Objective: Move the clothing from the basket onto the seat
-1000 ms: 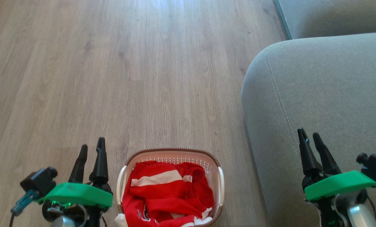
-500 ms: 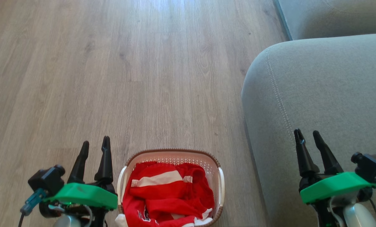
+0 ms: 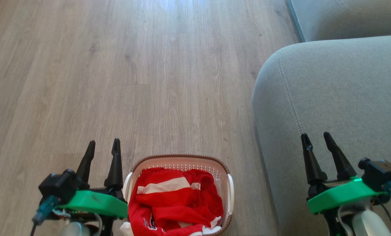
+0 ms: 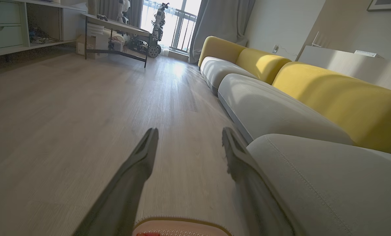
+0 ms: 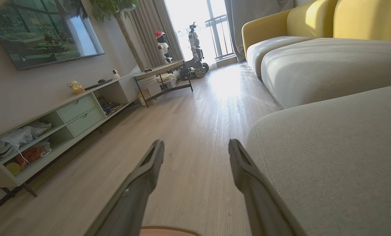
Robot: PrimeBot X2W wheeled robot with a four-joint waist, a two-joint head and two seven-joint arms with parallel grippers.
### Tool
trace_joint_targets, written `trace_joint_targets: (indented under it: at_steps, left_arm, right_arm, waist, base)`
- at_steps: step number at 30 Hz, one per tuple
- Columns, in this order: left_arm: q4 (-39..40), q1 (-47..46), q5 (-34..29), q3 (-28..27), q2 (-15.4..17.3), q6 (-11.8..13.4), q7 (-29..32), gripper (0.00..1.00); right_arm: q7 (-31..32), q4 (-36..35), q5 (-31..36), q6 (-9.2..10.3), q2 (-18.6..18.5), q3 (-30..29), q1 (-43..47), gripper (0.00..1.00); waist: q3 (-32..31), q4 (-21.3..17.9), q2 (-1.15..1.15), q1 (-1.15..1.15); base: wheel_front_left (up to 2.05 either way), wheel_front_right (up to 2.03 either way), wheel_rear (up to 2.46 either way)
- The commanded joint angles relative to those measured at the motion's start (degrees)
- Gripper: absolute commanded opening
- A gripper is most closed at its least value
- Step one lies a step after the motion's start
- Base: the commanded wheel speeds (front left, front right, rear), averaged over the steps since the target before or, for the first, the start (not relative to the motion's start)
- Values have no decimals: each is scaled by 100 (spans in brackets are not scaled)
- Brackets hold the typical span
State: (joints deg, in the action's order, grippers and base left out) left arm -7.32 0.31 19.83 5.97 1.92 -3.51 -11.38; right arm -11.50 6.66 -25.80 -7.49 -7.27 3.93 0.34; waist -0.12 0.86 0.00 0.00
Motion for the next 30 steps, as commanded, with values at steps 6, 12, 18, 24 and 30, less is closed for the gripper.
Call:
trace_joint_targets:
  at_steps: [6, 12, 18, 24, 30]
  left_arm:
    - [287, -215, -538, -64, 91, 80, -189, 100]
    - [339, -228, -902, -12, 94, 114, -290, 100]
    - [391, -230, -1136, 4, 96, 151, -362, 100]
    - [353, -237, -1050, 2, 96, 150, -362, 100]
    - [311, -249, -1109, 11, 96, 164, -362, 100]
  right_arm:
    - [-176, -259, 470, 0, -118, 144, -189, 100]
    - [-277, -334, 839, 0, -135, 182, -191, 100]
    - [-350, -382, 1099, 0, -144, 218, -185, 100]
    - [-350, -375, 1064, 0, -129, 219, -186, 100]
    - [-350, -364, 1058, 0, -128, 216, -183, 100]
  waist:
    - [6, -2, 0, 0]
    - [8, -2, 0, 0]
    - [2, -3, 0, 0]
    - [10, -6, 0, 0]
    - [6, -3, 0, 0]
  base:
    - [0, 0, 0]
    - [0, 0, 0]
    - [0, 0, 0]
    - [0, 0, 0]
    - [0, 0, 0]
